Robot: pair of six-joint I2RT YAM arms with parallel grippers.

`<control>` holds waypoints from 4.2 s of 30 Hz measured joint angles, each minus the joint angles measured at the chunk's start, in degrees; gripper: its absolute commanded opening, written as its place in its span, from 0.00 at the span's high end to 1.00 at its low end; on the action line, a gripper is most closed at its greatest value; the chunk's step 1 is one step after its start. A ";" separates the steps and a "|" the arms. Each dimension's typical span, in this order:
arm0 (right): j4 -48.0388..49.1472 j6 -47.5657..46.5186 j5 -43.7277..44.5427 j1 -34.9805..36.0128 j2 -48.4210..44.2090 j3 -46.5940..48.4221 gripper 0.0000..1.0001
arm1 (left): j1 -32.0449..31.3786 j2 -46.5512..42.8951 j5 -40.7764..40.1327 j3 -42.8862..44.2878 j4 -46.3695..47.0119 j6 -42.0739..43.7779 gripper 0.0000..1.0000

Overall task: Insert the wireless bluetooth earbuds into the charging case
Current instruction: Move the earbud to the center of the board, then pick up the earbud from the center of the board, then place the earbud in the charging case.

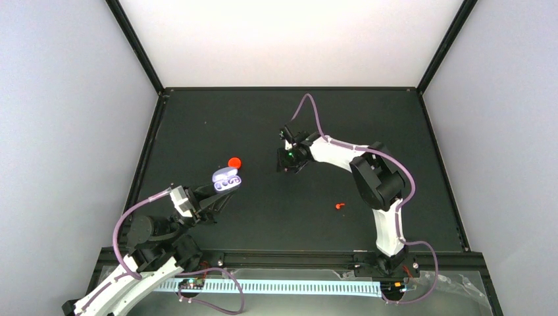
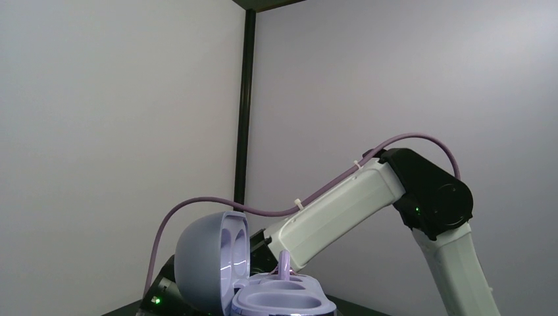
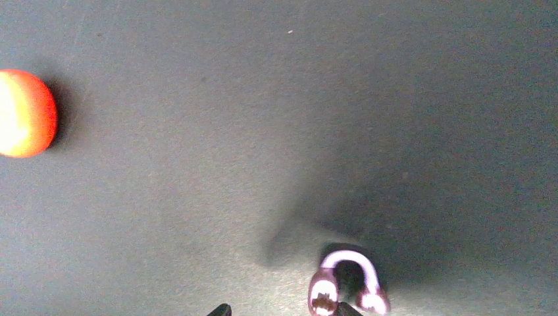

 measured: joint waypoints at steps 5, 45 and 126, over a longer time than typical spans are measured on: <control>0.17 0.63 -1.55 0.98 -0.02 0.00 0.60 | 0.00 -0.37 -0.02 0.00 -0.04 -0.28 0.98; -1.42 0.92 5.79 -1.95 -0.70 -1.92 0.74 | 0.00 -1.07 -0.68 0.00 -0.70 -0.26 0.98; -5.66 -19.63 33.55 12.92 -56.37 -2.86 0.99 | 0.00 25.20 0.70 3.15 19.71 4.28 0.99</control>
